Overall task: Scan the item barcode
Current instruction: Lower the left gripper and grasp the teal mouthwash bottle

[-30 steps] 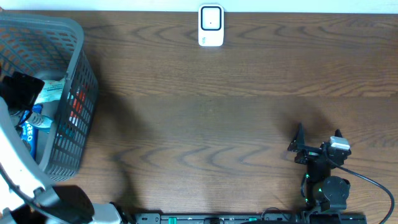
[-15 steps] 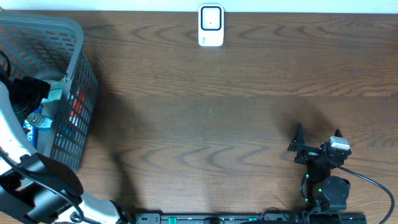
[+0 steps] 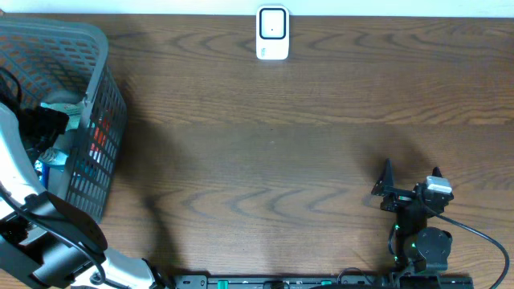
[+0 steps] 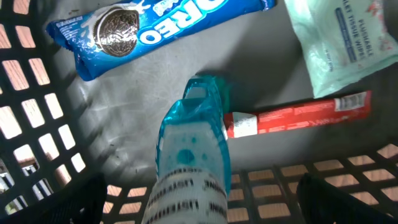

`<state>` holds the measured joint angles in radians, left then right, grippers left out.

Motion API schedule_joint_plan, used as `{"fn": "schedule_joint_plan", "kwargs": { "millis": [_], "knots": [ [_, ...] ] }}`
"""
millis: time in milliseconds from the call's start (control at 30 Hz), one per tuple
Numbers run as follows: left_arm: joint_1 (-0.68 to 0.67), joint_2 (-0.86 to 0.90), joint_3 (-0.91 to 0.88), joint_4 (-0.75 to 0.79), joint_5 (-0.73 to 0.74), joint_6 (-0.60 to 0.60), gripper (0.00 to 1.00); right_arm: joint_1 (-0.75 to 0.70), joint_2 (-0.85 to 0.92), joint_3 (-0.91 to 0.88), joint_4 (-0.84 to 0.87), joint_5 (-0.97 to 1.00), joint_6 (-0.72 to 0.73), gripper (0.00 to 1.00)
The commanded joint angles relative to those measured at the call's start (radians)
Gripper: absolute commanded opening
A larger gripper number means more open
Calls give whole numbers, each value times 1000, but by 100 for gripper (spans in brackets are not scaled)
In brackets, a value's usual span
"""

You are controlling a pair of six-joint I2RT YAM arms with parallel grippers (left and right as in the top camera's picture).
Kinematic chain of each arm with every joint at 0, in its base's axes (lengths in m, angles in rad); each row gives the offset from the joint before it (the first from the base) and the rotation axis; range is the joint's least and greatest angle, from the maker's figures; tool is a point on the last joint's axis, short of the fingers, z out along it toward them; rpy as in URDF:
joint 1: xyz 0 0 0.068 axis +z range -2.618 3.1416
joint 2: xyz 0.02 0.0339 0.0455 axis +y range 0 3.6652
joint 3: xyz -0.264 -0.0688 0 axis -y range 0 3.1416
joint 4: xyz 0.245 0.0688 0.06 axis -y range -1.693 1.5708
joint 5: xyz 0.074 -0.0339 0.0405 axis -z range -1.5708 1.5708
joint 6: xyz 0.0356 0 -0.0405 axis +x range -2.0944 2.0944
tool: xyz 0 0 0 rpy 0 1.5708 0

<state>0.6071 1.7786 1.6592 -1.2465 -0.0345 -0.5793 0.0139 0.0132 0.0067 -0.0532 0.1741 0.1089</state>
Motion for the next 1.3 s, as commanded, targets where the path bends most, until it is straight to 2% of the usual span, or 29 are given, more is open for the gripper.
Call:
{"fn": "schedule_joint_plan", "kwargs": {
  "millis": [0, 400, 433, 567, 633, 1000, 1267],
  "knots": [
    [5, 14, -19, 9, -23, -17, 98, -19, 0, -1, -4, 0, -13, 99],
    [6, 15, -143, 101, -23, -28, 98, -19, 0, -1, -4, 0, -13, 99],
    [6, 15, -152, 105, -23, -28, 93, -19, 0, -1, -4, 0, -13, 99],
    [6, 11, -153, 105, -23, -27, 57, -19, 0, -1, -4, 0, -13, 99],
    [6, 9, -148, 104, -23, -27, 48, -19, 0, -1, -4, 0, -13, 99],
    [12, -68, -7, 21, -27, -20, 45, -19, 0, -1, -4, 0, -13, 99],
    [12, -210, 165, -58, -27, -17, 46, -19, 0, -1, -4, 0, -13, 99]
  ]
}}
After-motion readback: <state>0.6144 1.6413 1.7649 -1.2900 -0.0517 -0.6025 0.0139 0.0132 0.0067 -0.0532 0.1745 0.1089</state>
